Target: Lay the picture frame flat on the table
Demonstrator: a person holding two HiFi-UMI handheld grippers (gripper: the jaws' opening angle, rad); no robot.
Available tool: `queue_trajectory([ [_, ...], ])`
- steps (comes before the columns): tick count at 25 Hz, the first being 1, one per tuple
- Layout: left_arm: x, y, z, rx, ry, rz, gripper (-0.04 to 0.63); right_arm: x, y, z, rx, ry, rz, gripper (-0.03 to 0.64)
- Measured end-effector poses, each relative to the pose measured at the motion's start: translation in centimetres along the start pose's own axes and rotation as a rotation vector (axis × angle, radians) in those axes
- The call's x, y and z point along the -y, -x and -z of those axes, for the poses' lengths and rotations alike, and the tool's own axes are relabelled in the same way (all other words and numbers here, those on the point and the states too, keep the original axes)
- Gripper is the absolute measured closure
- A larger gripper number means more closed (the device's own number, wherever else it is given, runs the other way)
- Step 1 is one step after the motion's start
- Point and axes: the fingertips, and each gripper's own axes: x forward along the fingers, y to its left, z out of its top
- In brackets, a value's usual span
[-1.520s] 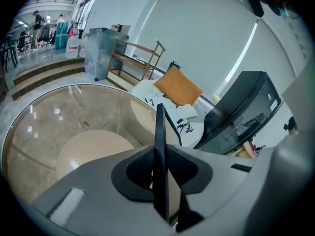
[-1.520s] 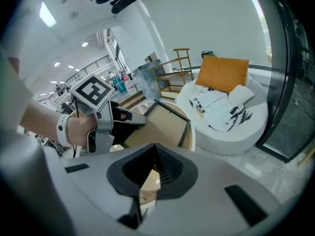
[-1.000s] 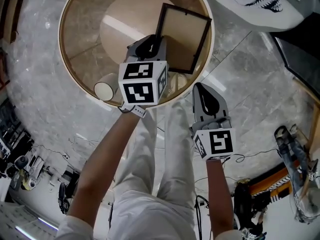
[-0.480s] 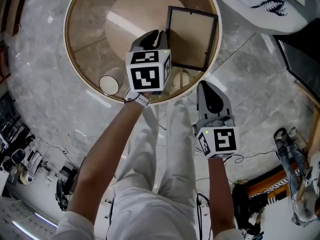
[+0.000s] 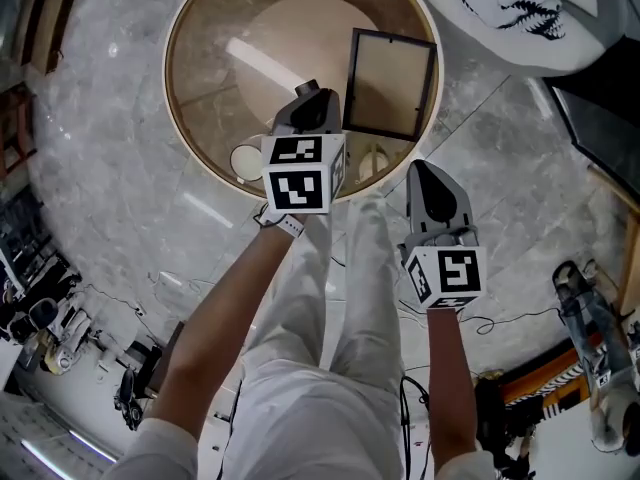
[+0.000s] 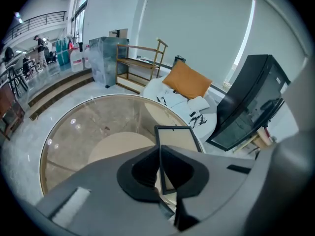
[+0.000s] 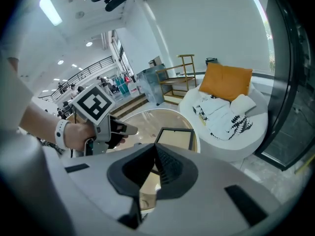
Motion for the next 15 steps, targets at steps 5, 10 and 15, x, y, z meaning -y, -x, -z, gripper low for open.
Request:
queue_trajectory([
  [5, 1.3, 4.8, -1.6, 0.026, -0.025, 0.028, 0.591, -0.6, 2.2, -3.1, 0.021, 0.018, 0.020, 0.611],
  [10, 3.1, 10.0, -4.1, 0.054, -0.063, 0.062, 0.591, -1.0, 5.0, -6.6, 0.039, 0.015, 0.060, 0.612],
  [15, 4.3, 16.5, -6.8, 0.108, -0.100, 0.079, 0.591, -2.8, 9.1, -9.8, 0.060, 0.017, 0.072, 0.612],
])
